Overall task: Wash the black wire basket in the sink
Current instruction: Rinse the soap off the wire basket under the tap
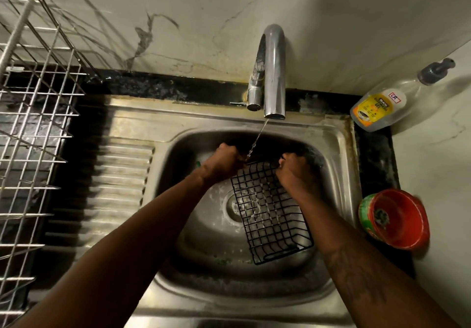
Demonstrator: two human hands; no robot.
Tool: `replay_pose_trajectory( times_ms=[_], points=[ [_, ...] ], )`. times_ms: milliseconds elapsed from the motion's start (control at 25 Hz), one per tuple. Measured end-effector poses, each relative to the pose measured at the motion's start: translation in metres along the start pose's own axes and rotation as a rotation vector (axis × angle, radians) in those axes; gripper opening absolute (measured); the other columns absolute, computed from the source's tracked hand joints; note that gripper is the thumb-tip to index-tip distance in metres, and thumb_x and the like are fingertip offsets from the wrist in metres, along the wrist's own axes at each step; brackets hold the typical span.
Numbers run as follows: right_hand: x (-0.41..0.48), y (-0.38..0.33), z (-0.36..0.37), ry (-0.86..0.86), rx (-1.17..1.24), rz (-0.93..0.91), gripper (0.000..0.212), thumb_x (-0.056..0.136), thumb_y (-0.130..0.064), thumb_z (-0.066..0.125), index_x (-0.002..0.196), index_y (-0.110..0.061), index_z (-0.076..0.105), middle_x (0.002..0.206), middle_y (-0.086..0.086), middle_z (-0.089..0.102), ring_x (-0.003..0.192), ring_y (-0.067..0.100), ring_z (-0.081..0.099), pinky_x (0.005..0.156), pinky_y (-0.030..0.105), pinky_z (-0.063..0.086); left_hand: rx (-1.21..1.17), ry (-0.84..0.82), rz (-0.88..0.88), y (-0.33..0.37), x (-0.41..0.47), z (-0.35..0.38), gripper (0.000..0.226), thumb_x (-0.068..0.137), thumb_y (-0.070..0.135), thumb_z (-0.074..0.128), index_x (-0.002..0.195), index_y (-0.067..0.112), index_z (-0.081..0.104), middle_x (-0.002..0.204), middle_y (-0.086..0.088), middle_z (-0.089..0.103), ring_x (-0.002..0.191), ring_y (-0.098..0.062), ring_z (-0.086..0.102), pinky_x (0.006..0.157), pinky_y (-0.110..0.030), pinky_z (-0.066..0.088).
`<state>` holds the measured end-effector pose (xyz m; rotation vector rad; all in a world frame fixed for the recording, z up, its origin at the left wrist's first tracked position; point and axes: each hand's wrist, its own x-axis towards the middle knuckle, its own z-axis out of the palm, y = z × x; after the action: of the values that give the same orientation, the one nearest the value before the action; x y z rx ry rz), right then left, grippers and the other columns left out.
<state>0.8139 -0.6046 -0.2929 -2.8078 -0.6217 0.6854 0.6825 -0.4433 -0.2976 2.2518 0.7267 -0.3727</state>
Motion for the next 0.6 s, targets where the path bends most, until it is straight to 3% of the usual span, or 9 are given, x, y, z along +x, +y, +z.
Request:
replay_pose_trajectory(
  times_ms=[200,360,520,600],
  points=[
    [-0.002,-0.004,0.009,0.055,-0.11,-0.025,0.015,0.094,-0.012,0.061,0.105,-0.012,0.072,0.104,0.014,0.072,0.098,0.032,0.069,0.079,0.035,0.057,0.272,0.104,0.156,0.009,-0.012,0.015,0.018,0.099,0.007,0.06,0.112,0.005,0.073,0.1,-0.014,0.073,0.088,-0.027,0.072,0.072,-0.027,0.051],
    [-0.002,-0.002,0.006,0.049,-0.071,-0.023,0.012,0.089,-0.009,0.064,0.099,-0.01,0.072,0.099,0.012,0.073,0.095,0.032,0.07,0.081,0.035,0.06,0.166,0.124,0.148,0.009,-0.004,0.033,0.024,0.089,-0.006,0.059,0.091,0.011,0.077,0.09,-0.013,0.075,0.088,-0.033,0.071,0.074,-0.037,0.056],
    [-0.002,0.0,0.009,0.007,0.012,-0.069,0.014,0.089,-0.012,0.065,0.101,-0.013,0.071,0.1,0.009,0.07,0.093,0.027,0.067,0.072,0.024,0.049,-0.026,0.185,0.11,0.026,0.003,0.034,0.018,0.1,0.02,0.061,0.106,0.015,0.077,0.095,-0.011,0.076,0.084,-0.027,0.071,0.069,-0.031,0.05],
    [-0.003,-0.007,0.011,-0.028,0.07,-0.112,0.019,0.092,-0.021,0.068,0.111,-0.021,0.073,0.105,0.006,0.071,0.098,0.024,0.066,0.073,0.024,0.047,0.015,0.131,0.111,0.02,0.004,0.03,0.021,0.102,0.023,0.06,0.111,0.014,0.076,0.098,-0.011,0.076,0.087,-0.028,0.071,0.067,-0.029,0.047]
  ],
)
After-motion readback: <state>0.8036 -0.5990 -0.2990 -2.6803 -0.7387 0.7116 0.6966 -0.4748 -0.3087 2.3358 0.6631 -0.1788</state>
